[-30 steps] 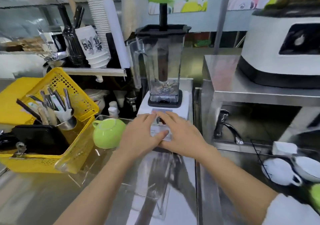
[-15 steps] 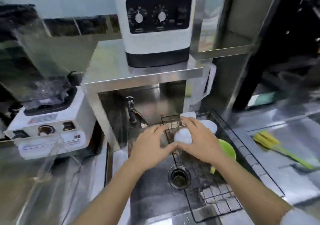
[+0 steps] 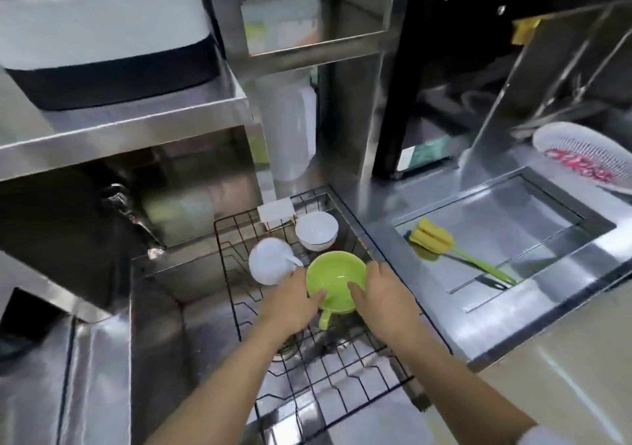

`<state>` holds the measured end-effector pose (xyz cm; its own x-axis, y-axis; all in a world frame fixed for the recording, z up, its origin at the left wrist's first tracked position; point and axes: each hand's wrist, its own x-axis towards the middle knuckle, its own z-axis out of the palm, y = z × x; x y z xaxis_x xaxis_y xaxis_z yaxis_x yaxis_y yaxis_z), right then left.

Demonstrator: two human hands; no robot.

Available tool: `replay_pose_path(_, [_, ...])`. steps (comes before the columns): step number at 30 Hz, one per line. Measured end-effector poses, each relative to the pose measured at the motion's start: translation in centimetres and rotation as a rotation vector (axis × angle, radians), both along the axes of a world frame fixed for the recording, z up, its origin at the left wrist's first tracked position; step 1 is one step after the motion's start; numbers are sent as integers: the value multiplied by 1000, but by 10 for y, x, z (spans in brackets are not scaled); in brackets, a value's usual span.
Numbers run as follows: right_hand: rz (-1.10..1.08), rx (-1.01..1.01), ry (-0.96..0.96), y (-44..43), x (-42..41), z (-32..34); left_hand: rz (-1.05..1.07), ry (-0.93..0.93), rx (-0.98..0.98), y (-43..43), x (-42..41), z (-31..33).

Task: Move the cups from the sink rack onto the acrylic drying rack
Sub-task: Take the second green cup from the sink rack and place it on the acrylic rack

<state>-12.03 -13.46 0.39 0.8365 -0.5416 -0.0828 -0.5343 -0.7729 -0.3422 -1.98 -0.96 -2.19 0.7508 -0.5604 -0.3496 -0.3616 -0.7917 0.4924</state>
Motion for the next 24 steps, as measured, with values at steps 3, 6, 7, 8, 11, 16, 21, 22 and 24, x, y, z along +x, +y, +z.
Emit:
replay_pose_path(3, [-23, -44, 12, 4, 2, 0, 103, 120, -40, -8, 4, -20])
replay_pose_path(6, [-69, 80, 154, 0, 3, -7, 209, 261, -120, -14, 6, -29])
replay_pose_path(7, [-91, 154, 169, -3, 3, -9, 243, 297, -152, -15, 6, -30])
replay_pose_path(8, [-120, 241, 170, -5, 3, -11, 269, 326, -185, -15, 6, -29])
replay_pose_path(11, [-188, 474, 127, -10, 6, -18, 315, 402, -287, -11, 3, -22])
replay_pose_path(16, [-232, 712, 6, -9, 13, -12, 351, 387, -412, 2, 6, -12])
replay_pose_path(21, [-169, 989, -156, 8, 20, 20, 361, 221, -568, 23, 13, 11])
replay_pose_path(22, [-135, 1050, -175, 12, 20, 26, 368, 169, -592, 29, 15, 15])
replay_pose_path(24, [-73, 1169, -191, 22, 23, 40, 371, 62, -617, 45, 18, 22])
